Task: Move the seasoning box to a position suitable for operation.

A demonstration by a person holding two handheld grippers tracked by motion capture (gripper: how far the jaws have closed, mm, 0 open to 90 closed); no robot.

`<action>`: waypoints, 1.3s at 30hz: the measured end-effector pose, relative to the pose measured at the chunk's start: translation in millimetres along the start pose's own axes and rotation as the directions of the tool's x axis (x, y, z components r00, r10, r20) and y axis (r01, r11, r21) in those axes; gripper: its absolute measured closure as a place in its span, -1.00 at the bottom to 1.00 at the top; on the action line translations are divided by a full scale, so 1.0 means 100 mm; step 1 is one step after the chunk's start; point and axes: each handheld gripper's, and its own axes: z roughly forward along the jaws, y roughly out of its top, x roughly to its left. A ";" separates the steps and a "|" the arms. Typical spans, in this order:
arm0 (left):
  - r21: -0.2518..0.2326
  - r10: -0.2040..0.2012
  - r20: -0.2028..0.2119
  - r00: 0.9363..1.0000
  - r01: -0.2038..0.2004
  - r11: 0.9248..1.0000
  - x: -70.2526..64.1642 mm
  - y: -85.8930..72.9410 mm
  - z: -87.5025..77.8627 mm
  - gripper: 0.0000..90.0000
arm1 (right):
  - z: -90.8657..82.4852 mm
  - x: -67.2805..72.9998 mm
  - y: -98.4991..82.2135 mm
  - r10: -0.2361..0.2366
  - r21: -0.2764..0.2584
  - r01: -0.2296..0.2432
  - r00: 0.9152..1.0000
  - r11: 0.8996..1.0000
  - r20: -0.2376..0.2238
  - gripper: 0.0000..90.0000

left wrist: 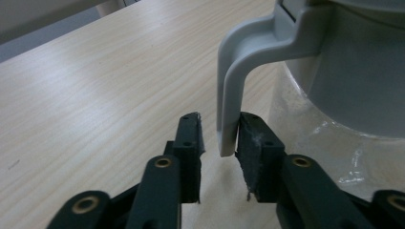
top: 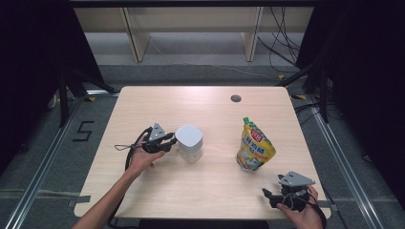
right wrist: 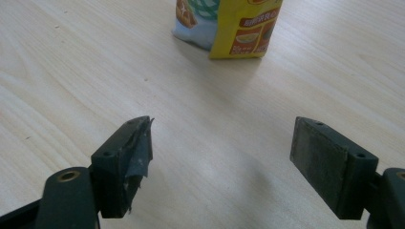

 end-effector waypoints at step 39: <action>0.052 -0.005 0.052 0.999 0.002 0.999 -0.31 -0.11 -0.45 0.45 | 0.03 0.03 0.00 -0.045 0.016 0.045 0.999 0.999 -0.013 -0.50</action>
